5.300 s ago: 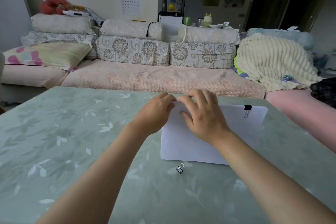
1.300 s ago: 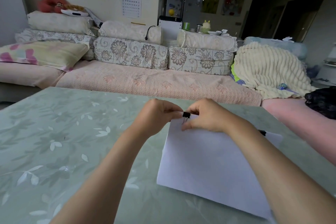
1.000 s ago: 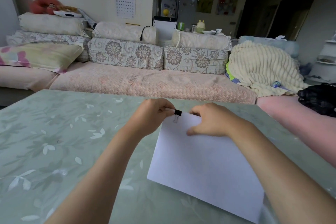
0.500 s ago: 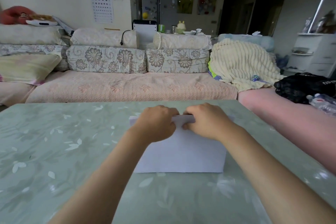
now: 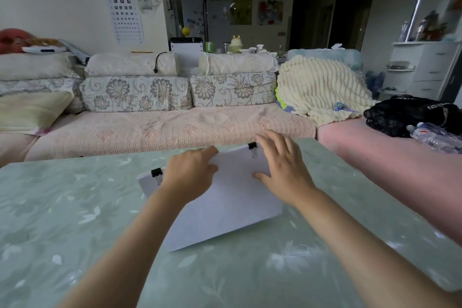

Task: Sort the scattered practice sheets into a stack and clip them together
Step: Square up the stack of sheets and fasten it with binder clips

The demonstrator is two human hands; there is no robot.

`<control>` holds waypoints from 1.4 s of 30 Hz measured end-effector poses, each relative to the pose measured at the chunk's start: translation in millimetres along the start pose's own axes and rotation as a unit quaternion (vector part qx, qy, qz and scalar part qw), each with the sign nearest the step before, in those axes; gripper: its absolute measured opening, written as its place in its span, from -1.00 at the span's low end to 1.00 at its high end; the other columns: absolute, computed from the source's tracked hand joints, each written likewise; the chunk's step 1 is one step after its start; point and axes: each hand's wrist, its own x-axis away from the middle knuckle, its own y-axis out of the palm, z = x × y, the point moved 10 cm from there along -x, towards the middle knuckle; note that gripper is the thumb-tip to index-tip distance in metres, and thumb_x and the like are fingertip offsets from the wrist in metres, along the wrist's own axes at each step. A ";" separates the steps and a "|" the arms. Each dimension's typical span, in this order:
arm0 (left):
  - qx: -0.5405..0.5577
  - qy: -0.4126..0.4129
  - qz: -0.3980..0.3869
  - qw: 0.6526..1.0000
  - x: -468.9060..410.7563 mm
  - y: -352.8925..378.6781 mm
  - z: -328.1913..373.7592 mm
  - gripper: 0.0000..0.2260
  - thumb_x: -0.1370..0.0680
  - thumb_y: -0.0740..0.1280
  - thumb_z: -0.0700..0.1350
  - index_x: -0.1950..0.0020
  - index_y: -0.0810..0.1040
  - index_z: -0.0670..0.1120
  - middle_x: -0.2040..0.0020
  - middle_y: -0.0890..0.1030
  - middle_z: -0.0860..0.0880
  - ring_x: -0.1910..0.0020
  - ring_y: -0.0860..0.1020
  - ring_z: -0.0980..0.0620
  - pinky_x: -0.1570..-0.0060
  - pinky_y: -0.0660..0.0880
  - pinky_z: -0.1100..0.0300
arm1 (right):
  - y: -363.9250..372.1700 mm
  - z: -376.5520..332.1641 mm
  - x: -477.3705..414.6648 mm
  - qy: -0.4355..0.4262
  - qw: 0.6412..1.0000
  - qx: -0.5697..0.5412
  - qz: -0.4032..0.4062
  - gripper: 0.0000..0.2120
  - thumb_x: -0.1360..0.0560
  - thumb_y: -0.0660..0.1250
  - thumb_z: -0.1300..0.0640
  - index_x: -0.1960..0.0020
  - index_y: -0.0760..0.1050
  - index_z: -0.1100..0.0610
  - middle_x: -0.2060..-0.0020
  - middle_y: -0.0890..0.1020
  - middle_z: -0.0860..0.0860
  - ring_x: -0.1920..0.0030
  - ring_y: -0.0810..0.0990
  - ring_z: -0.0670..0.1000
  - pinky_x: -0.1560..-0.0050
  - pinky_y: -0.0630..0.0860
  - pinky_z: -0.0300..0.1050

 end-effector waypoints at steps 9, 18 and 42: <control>0.259 -0.237 0.119 0.929 28.7 -32.1 -88.0 -0.90 -0.55 0.33 -0.03 -0.03 0.48 0.01 0.17 0.60 0.01 0.19 0.55 -0.12 0.26 0.41 0.08 | 68.9 6.7 15.9 0.293 0.857 -0.423 -0.042 0.20 -0.32 0.61 0.01 -0.62 -0.19 0.03 -0.58 -0.02 -0.02 -0.57 0.09 0.00 -0.53 0.15 0.00; 0.518 -0.390 0.096 0.755 70.0 28.8 -155.9 -0.95 -0.54 0.37 -0.15 0.06 0.58 -0.12 0.16 0.65 -0.11 0.24 0.60 -0.10 0.21 0.54 0.08 | 120.7 -39.6 11.0 0.360 0.728 -0.571 -0.120 -0.52 -0.44 0.51 0.18 -0.30 0.44 0.09 -0.06 0.70 0.02 -0.03 0.70 0.01 -0.12 0.62 0.02; 0.100 -0.316 -0.222 0.917 122.8 145.9 -185.1 -0.41 -0.56 0.25 0.06 -0.52 0.15 -0.09 -0.30 0.46 -0.15 -0.37 0.27 -0.19 -0.20 0.33 0.07 | 216.0 -94.6 59.5 0.262 0.860 -0.115 -0.422 -0.22 -0.52 0.22 -0.19 -0.58 0.02 0.14 -0.47 0.24 0.17 -0.48 0.13 0.23 -0.39 0.30 0.04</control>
